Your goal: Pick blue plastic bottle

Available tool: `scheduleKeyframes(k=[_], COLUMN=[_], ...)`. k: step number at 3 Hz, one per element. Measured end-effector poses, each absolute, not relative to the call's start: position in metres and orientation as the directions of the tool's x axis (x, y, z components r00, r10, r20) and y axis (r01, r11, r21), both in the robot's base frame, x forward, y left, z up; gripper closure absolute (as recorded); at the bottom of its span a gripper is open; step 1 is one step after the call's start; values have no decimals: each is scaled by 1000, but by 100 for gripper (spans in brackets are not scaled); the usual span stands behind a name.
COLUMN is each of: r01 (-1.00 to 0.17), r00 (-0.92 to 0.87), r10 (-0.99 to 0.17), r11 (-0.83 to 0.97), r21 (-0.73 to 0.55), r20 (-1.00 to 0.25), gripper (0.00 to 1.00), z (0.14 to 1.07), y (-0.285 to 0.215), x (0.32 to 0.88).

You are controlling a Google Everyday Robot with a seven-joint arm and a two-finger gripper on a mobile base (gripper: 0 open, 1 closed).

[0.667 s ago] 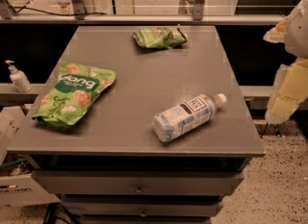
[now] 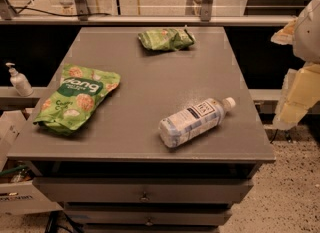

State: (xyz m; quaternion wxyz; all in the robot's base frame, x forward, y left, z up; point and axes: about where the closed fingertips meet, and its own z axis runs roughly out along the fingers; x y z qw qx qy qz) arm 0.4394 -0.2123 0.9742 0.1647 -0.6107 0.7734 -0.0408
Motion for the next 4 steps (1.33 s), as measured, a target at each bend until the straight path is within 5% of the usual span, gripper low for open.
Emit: scheduleKeyframes(k=[4], r01=[-945], r00=[36], r10=[-985], r11=[21], r21=[-327], r20=[-169], gripper=[0], z=[916], y=[-166], x=[475])
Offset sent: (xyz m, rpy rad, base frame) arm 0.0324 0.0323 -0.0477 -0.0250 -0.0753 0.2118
